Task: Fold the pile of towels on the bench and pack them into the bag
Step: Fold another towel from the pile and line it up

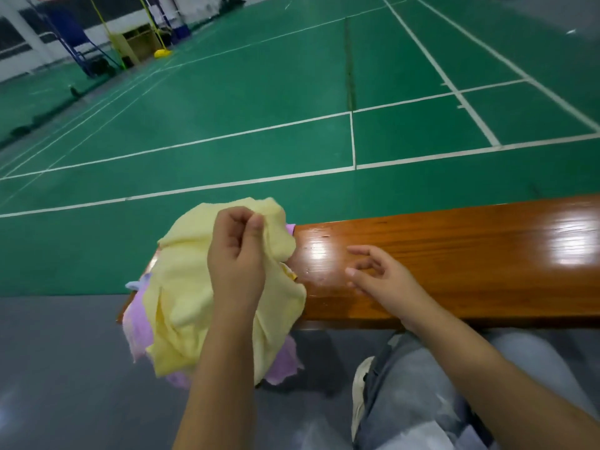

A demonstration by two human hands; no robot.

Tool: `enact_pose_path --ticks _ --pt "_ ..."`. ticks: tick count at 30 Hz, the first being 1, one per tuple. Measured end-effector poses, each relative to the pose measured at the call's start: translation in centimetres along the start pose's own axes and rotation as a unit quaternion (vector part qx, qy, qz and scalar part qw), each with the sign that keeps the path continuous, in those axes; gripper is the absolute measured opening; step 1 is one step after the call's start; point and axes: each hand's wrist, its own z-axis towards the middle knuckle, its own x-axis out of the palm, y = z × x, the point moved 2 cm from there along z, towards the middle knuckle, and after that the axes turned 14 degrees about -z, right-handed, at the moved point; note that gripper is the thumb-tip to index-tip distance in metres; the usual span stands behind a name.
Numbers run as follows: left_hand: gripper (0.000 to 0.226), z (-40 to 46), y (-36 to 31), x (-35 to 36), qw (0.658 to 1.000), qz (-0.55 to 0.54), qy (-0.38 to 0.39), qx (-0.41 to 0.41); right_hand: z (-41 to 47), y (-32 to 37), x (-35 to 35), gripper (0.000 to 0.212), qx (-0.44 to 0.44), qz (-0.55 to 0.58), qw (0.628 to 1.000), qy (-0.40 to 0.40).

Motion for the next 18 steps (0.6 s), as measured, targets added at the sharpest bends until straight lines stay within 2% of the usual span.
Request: enact_pose_path --ticks 3,9,13,15,18 --pt "0.021 -0.4 -1.3 4.1 0.997 -0.045 0.057 -0.025 0.0 0.6 -3.2 0.036 -0.035 0.074 0.996 -0.026" --pt "0.018 -0.4 -3.1 10.6 0.978 -0.117 0.151 -0.081 -1.7 0.4 -10.0 0.043 -0.093 0.055 0.99 -0.095" --pt "0.02 -0.5 -5.3 15.4 0.944 -0.2 0.222 -0.138 -3.1 0.0 -13.2 0.048 -0.1 0.015 0.983 -0.151" --pt "0.019 -1.2 -6.8 17.8 0.923 -0.231 0.27 -0.147 -3.5 0.0 -14.5 0.048 -0.106 0.016 0.98 -0.166" --pt "0.018 -2.2 -8.3 20.4 0.901 -0.243 0.329 -0.146 -4.2 -0.3 -16.3 0.06 -0.107 0.021 0.977 -0.184"
